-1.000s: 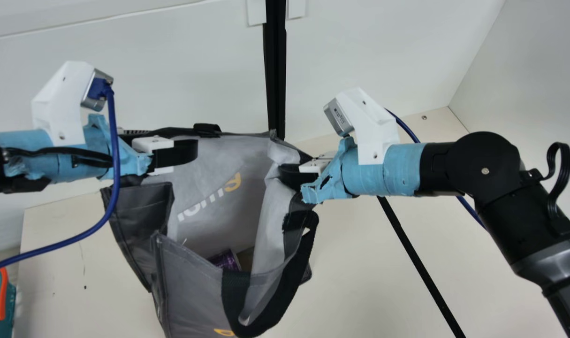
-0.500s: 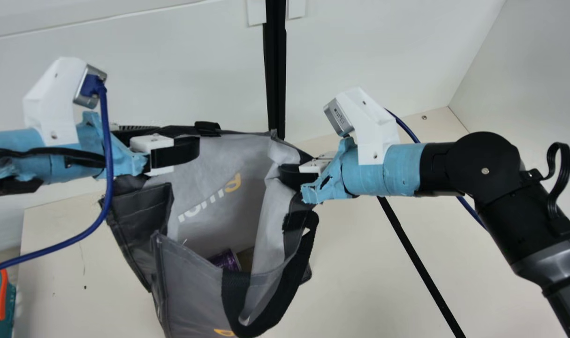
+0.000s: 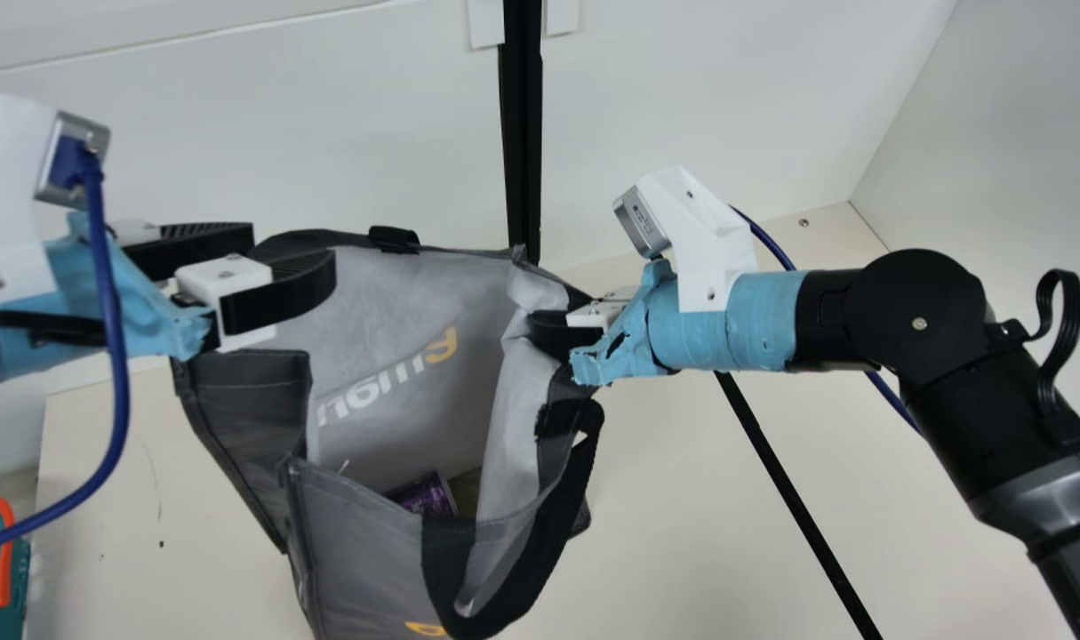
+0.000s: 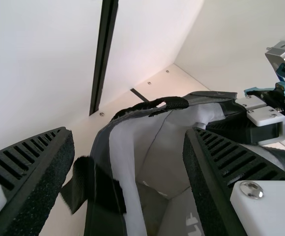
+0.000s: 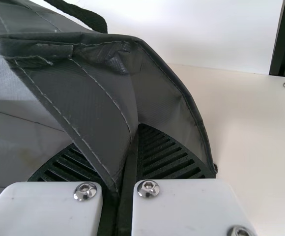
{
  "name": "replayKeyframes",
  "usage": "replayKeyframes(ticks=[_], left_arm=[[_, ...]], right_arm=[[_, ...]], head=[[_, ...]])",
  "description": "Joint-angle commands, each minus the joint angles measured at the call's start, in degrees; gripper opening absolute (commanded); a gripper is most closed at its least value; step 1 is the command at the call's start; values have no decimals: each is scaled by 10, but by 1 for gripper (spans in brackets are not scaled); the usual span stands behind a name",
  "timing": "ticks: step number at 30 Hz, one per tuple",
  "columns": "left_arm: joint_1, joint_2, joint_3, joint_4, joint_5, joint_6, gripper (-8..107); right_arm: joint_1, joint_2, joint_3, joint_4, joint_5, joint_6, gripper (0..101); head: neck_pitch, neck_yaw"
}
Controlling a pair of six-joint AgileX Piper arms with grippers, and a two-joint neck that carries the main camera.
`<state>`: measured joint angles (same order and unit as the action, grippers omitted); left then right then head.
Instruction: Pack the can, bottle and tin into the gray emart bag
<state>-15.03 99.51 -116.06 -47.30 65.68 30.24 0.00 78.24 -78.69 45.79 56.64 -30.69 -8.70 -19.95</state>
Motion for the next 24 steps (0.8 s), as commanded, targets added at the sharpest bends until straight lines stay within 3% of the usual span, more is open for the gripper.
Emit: replayKeyframes(ticks=[1, 7, 24], left_arm=[[6, -19, 15, -3, -5, 3, 90], [25, -68, 59, 17, -19, 5, 90], [57, -202, 204, 163, -95, -71, 90]], right_arm=[[0, 0, 0, 0, 0, 0, 0], [0, 0, 0, 0, 0, 0, 0], [0, 0, 0, 0, 0, 0, 0]], head=[[-13, 0], [-13, 0], [-13, 0]])
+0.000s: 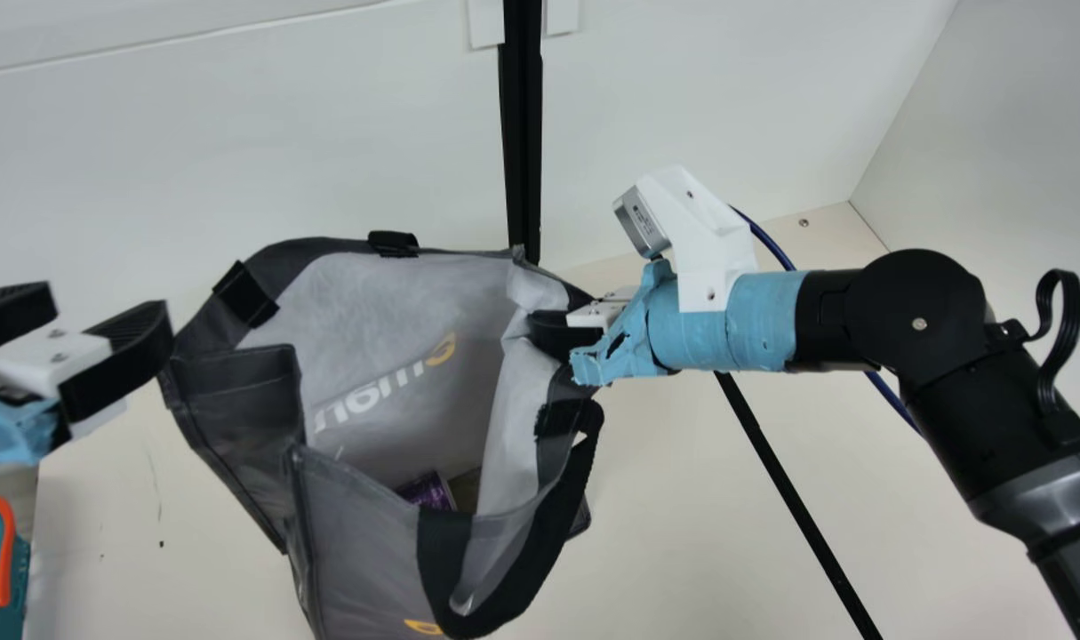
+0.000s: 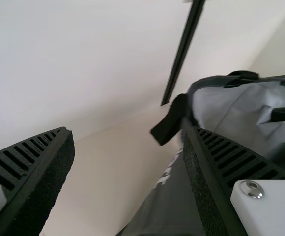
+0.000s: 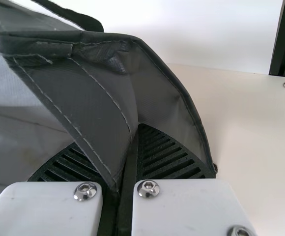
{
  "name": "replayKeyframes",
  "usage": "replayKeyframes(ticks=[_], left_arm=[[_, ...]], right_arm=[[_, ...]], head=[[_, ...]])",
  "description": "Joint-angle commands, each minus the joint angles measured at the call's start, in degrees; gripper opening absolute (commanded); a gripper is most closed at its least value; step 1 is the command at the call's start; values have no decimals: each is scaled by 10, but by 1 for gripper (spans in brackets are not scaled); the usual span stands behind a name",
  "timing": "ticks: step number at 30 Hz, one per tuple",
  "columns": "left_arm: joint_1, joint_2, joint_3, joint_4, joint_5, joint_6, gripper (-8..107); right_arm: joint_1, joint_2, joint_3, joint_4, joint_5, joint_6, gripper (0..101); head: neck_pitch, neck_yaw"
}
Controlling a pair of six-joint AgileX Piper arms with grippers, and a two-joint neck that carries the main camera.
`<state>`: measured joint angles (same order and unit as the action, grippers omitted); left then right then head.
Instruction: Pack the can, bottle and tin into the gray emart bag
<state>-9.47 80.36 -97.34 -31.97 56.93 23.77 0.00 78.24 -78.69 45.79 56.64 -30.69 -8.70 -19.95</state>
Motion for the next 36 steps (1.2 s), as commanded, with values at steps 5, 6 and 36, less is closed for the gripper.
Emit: replayKeyframes(ticks=[5, 6, 36], left_arm=[[11, -49, 66, 39, -32, -32, 90], [13, -56, 76, 45, -36, -38, 90], [-60, -174, 272, 421, -60, -324, 90]], right_arm=[[0, 0, 0, 0, 0, 0, 0], [0, 0, 0, 0, 0, 0, 0], [0, 0, 0, 1, 0, 0, 0]], head=[[-13, 0], [-13, 0], [-13, 0]])
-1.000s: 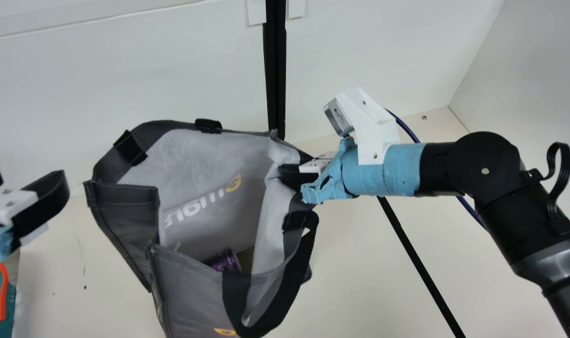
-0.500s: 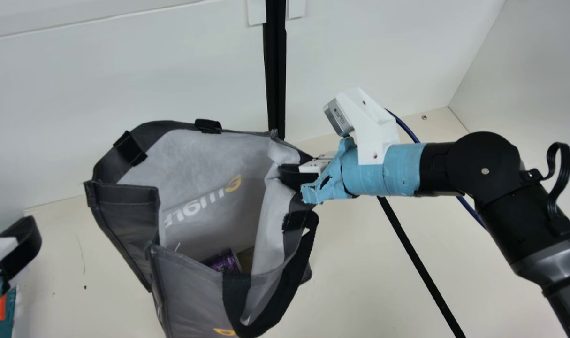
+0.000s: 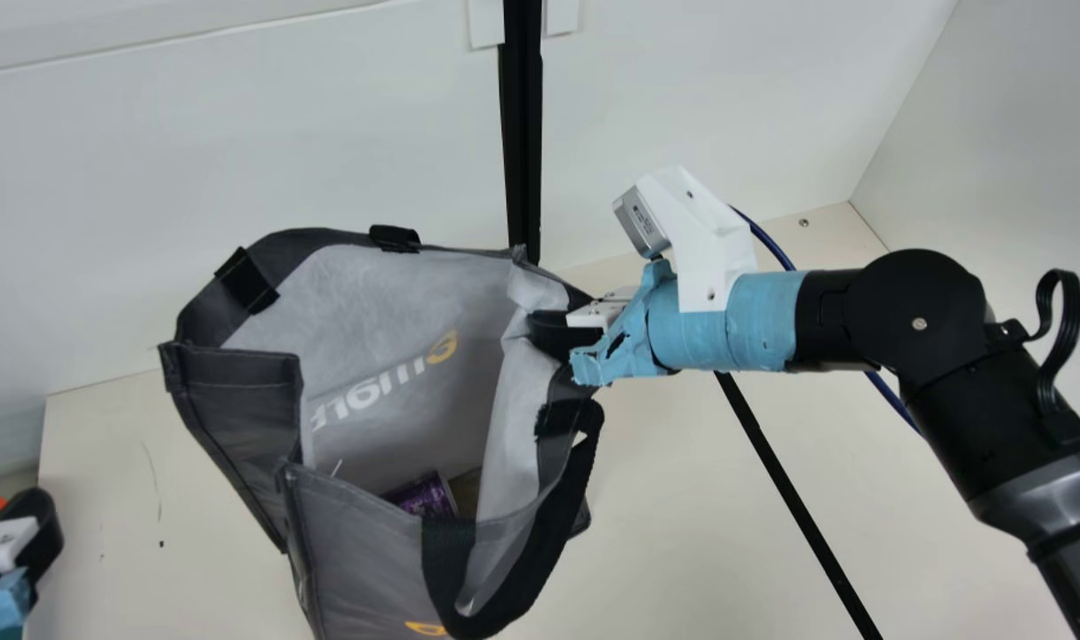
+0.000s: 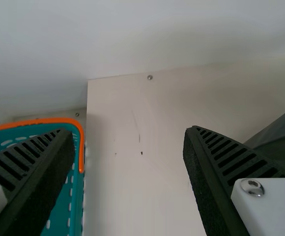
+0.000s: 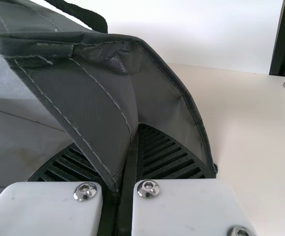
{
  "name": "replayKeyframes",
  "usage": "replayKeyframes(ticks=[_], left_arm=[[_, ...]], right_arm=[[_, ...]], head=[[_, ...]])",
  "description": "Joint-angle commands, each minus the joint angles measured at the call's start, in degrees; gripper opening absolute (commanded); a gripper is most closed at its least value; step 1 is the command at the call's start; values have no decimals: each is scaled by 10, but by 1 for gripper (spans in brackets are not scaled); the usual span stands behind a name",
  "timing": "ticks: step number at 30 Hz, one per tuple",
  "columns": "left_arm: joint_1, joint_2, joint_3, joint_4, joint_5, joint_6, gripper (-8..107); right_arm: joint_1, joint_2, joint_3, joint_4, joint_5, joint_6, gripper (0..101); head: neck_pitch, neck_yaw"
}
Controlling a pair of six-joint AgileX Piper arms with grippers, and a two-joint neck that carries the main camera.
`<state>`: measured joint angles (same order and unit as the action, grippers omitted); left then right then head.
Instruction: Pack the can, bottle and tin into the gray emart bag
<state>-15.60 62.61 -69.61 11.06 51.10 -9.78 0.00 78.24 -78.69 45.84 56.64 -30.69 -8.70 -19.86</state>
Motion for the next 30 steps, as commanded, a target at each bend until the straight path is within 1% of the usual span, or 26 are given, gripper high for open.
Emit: replayKeyframes(ticks=[1, 3, 9, 13, 21, 30], left_arm=[[0, 0, 0, 0, 0, 0, 90], [0, 0, 3, 11, 0, -11, 90], [0, 0, 3, 11, 0, -12, 90], [0, 0, 3, 11, 0, -12, 90], [0, 0, 3, 11, 0, -12, 90], [0, 0, 3, 11, 0, -12, 90]], right_arm=[[0, 0, 0, 0, 0, 0, 0], [0, 0, 0, 0, 0, 0, 0], [0, 0, 0, 0, 0, 0, 0], [4, 1, -11, -12, -3, 6, 0], [2, 7, -65, -60, -4, 20, 0], [-19, 15, -128, -109, 13, 43, 0]], head=[[-13, -1], [-13, -1], [-13, -1], [-13, -1], [-13, -1], [-13, -1]])
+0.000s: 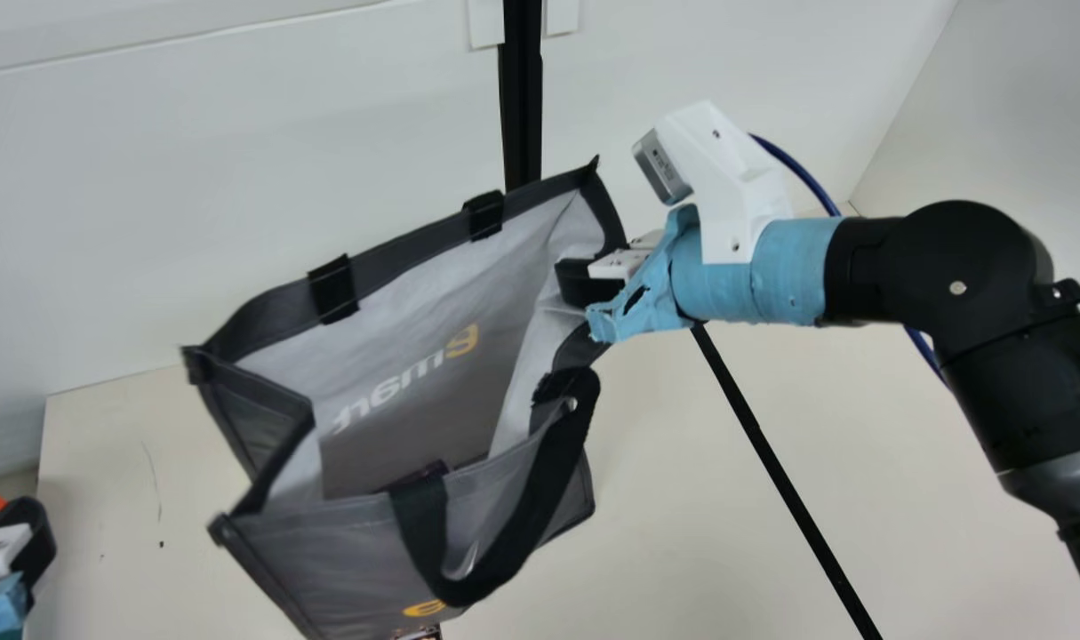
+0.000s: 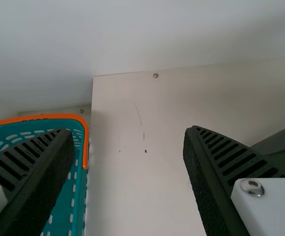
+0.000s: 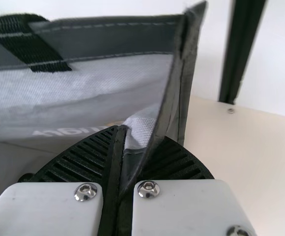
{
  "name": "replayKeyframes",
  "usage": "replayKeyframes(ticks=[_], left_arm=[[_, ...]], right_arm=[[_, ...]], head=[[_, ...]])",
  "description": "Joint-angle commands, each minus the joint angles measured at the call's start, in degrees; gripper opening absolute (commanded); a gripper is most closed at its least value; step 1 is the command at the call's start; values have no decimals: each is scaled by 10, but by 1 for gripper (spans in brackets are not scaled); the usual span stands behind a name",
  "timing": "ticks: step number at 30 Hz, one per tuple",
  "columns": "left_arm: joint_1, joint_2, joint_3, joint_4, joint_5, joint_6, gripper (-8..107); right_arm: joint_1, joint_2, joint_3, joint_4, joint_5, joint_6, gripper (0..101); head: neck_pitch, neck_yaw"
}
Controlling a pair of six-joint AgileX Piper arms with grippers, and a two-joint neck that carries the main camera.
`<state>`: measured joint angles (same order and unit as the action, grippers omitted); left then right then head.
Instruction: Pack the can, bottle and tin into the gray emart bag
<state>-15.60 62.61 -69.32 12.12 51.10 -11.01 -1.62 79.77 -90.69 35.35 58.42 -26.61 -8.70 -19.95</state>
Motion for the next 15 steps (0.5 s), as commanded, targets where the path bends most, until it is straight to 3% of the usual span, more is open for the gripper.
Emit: replayKeyframes(ticks=[1, 15], left_arm=[[0, 0, 0, 0, 0, 0, 90], [0, 0, 0, 0, 0, 0, 90]], right_arm=[[-5, 0, -13, -9, -3, 6, 0], [-72, 17, -66, -72, 3, 44, 0]], head=[[-13, 0], [-13, 0]])
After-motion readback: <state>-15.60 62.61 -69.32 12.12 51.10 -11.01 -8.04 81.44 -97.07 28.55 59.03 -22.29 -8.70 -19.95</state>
